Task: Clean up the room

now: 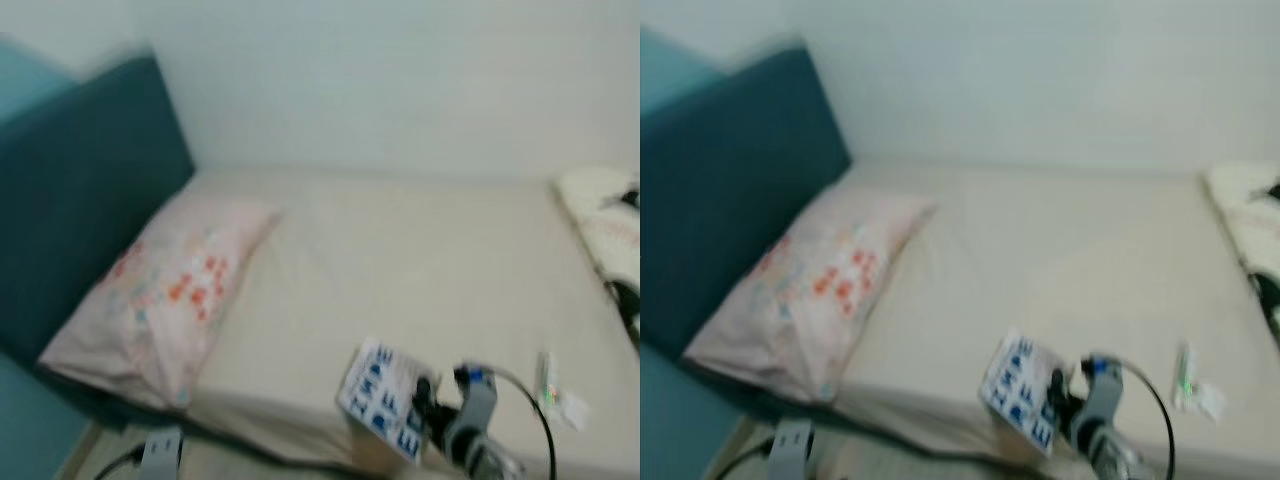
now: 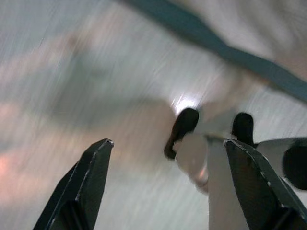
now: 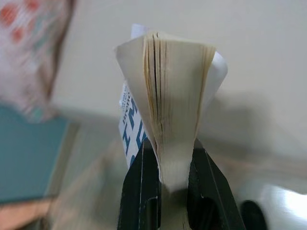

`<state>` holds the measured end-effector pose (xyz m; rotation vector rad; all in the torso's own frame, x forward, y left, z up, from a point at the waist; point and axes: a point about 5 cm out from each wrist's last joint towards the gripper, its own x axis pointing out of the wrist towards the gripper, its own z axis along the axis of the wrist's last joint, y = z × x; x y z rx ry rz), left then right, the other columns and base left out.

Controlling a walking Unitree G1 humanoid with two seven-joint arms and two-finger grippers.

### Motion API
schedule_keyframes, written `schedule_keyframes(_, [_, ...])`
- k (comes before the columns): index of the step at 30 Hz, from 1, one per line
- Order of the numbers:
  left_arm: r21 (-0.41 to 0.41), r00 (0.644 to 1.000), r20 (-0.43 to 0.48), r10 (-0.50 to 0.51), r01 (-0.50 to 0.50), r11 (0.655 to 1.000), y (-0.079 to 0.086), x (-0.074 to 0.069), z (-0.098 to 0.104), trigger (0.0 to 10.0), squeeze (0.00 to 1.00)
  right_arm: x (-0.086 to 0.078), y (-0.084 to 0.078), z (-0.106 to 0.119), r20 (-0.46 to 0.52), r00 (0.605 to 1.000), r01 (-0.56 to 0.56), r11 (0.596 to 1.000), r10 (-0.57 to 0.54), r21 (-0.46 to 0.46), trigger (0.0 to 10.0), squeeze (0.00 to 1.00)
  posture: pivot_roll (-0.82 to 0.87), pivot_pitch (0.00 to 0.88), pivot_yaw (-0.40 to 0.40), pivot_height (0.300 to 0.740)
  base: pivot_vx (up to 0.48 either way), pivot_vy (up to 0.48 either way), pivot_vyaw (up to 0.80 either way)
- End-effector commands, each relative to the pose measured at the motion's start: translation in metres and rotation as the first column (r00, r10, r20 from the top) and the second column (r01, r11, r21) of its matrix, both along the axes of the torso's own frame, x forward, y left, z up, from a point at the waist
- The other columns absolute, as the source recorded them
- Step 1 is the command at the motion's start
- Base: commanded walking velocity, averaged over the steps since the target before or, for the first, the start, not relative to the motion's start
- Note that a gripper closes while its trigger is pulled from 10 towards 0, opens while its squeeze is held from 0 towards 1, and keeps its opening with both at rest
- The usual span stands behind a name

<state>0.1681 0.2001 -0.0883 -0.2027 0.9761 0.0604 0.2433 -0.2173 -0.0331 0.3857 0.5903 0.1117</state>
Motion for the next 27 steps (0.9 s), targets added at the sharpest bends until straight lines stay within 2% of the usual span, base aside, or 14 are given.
schedule_keyframes(1, [0.011, 1.0, -0.021, 0.001, -0.001, 1.0, 0.005, -0.006, -0.002, 10.0, 0.0, -0.002, 0.007, -0.002, 0.004, 1.0, -0.013, 1.0, 0.013, 0.024, 10.0, 0.0, -0.06, 0.052, 0.064, 0.74, 0.0, 0.0, 0.63])
schedule_keyframes(13, [0.014, 1.0, -0.021, -0.007, 0.007, 1.0, 0.006, -0.008, -0.002, 10.0, 0.0, 0.007, 0.004, 0.006, 0.062, 0.998, -0.009, 0.999, 0.007, 0.042, 10.0, 0.0, -0.06, 0.059, 0.071, 0.74, 0.0, 0.0, 0.63])
schedule_keyframes(19, [0.019, 1.0, -0.014, -0.022, 0.023, 1.0, 0.006, -0.005, -0.001, 10.0, 0.0, 0.018, 0.0, 0.018, 0.143, 0.989, 0.015, 0.997, -0.026, 0.075, 10.0, 0.0, -0.07, 0.06, 0.073, 0.74, 0.0, 0.0, 0.62])
schedule_keyframes(25, [0.016, 1.0, -0.004, -0.029, 0.029, 0.999, 0.004, -0.002, 0.0, 10.0, 0.0, 0.023, -0.001, 0.024, 0.176, 0.984, 0.017, 0.996, -0.033, 0.088, 10.0, 0.0, -0.07, 0.066, 0.073, 0.74, 0.0, 0.0, 0.62])
schedule_keyframes(27, [-0.001, 1.0, 0.004, -0.027, 0.027, 1.0, 0.003, -0.001, 0.001, 10.0, 0.0, 0.029, 0.001, 0.03, 0.204, 0.979, 0.002, 0.996, -0.021, 0.092, 10.0, 0.0, -0.06, 0.062, 0.069, 0.74, 0.0, 0.0, 0.63])
